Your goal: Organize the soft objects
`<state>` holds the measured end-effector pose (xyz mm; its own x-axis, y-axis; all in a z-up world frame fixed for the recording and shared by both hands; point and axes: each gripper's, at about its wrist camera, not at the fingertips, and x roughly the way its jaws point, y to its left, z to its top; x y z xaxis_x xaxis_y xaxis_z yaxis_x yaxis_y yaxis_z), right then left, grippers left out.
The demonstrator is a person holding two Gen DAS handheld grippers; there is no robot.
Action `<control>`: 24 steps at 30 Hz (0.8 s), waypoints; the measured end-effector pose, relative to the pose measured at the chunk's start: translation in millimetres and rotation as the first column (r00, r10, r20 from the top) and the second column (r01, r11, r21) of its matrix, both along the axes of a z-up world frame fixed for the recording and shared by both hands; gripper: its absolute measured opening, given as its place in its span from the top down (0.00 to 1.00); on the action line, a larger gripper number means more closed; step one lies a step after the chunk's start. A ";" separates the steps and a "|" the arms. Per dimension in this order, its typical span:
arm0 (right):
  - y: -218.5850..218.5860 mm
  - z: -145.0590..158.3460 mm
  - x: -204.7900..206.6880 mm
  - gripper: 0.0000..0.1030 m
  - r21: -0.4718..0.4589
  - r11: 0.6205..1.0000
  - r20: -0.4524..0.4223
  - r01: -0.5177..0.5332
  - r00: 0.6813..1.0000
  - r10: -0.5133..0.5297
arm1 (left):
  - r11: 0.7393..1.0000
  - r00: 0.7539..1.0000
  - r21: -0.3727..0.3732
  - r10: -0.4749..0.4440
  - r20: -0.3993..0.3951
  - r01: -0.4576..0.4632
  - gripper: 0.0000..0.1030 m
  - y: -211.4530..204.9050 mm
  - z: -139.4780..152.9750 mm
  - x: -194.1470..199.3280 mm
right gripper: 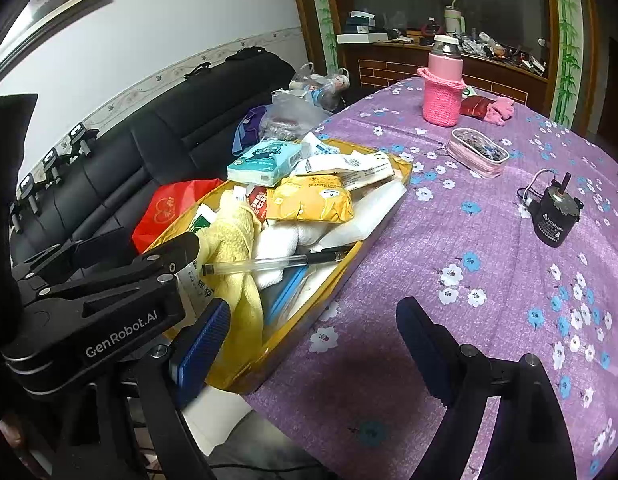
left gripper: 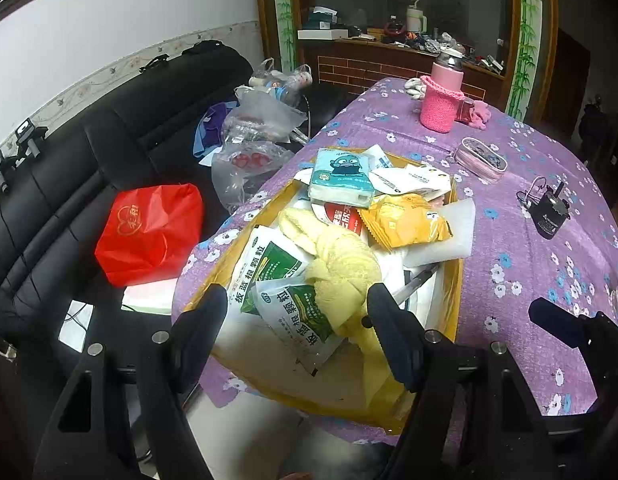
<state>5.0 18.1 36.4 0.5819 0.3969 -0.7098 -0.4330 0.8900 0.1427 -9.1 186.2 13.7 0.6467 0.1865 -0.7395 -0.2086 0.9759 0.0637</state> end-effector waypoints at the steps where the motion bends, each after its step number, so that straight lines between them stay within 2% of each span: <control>1: 0.4 -0.2 -0.2 0.16 0.000 1.000 -0.001 -0.001 1.000 0.001 | 1.000 1.000 0.000 0.001 -0.001 -0.001 0.30 0.2 0.0 0.0; 24: 0.6 -0.8 1.4 0.16 -0.005 1.000 0.002 0.014 1.000 -0.014 | 0.999 1.000 -0.025 0.020 -0.003 -0.020 0.30 11.5 -2.2 -1.3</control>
<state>6.3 18.7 35.6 0.5886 0.3846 -0.7110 -0.4203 0.8969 0.1372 -10.5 197.8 11.4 0.6410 0.1806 -0.7460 -0.2281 0.9728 0.0395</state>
